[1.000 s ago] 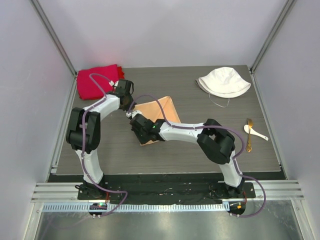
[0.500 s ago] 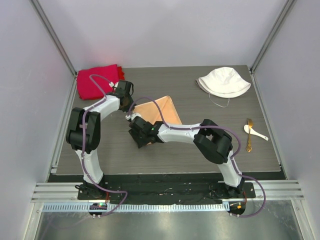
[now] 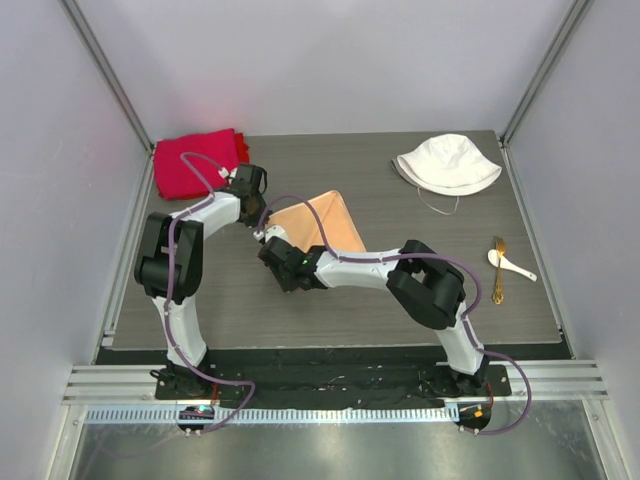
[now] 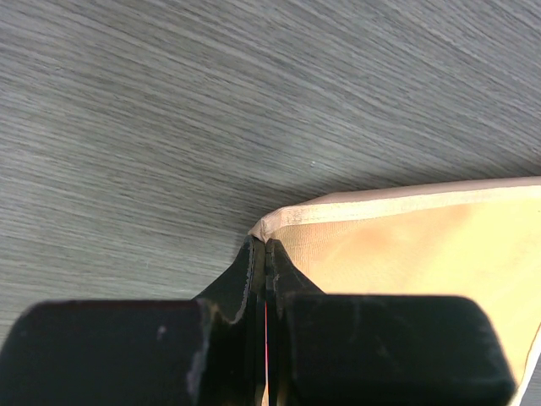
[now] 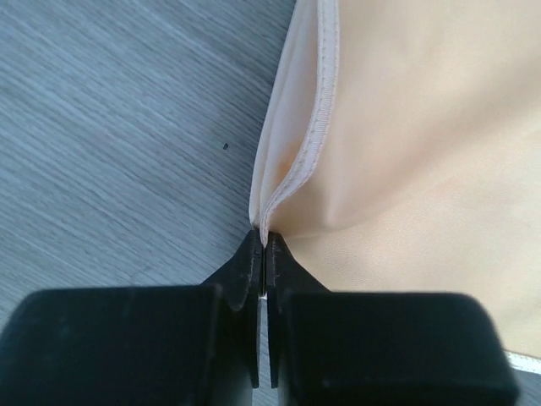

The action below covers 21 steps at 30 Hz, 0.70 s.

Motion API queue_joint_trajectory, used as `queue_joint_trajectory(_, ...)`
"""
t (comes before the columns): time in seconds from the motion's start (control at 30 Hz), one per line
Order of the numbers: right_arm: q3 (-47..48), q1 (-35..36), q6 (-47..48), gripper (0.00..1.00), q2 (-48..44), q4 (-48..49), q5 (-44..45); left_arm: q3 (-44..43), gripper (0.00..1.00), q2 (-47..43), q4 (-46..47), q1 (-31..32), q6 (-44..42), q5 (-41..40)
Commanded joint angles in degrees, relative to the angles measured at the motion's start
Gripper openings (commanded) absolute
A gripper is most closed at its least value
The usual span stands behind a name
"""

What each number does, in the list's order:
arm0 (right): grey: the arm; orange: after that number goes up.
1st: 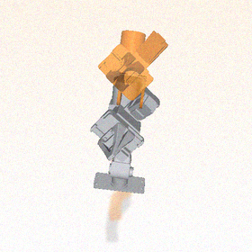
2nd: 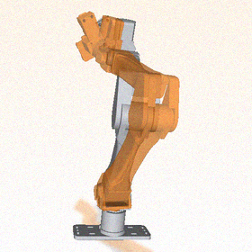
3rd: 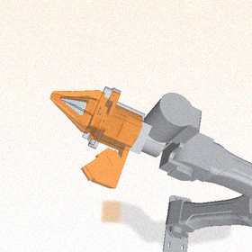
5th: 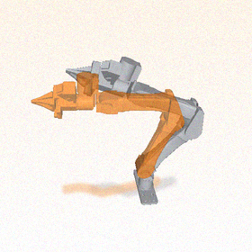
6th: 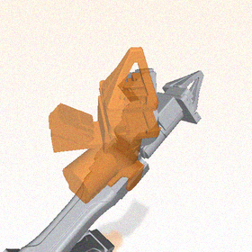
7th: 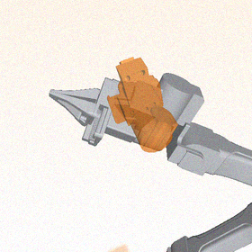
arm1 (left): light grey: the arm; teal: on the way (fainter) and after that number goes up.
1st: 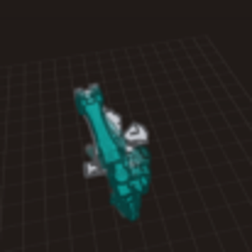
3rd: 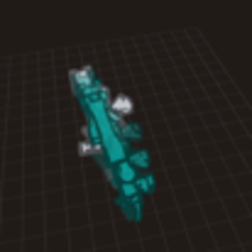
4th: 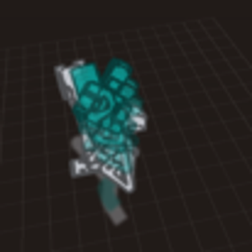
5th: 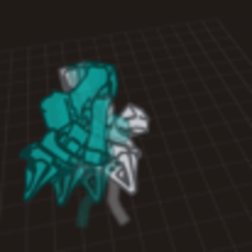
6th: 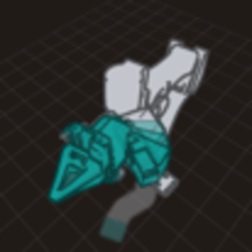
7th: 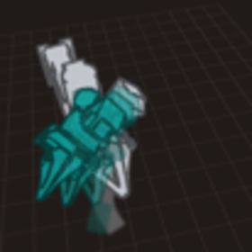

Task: Fold the napkin into a case and place the utensils inside
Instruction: Turn over the upper triangle folded napkin at the center of the board.

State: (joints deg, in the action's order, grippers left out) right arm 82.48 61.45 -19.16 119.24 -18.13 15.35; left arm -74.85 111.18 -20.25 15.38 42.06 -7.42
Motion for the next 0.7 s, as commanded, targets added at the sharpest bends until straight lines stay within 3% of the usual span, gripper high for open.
queue_joint_trajectory(0.0,-3.11,0.25,-1.76,0.01,3.63,-5.86,4.24,0.41,0.0,0.44,1.27,-0.43,0.74,0.39)
queue_joint_trajectory(0.13,-1.18,0.16,-0.97,0.01,3.64,-5.95,4.16,0.5,0.0,0.45,1.35,-0.43,1.0,0.83)
queue_joint_trajectory(0.37,0.05,0.07,-0.44,0.01,-4.97,-1.74,-2.69,0.67,0.0,-1.49,1.35,-0.79,1.7,1.18)
queue_joint_trajectory(0.67,-0.74,-2.91,-3.17,0.01,-9.29,-0.07,-10.69,1.19,0.0,-4.38,1.35,-1.14,2.06,0.74)
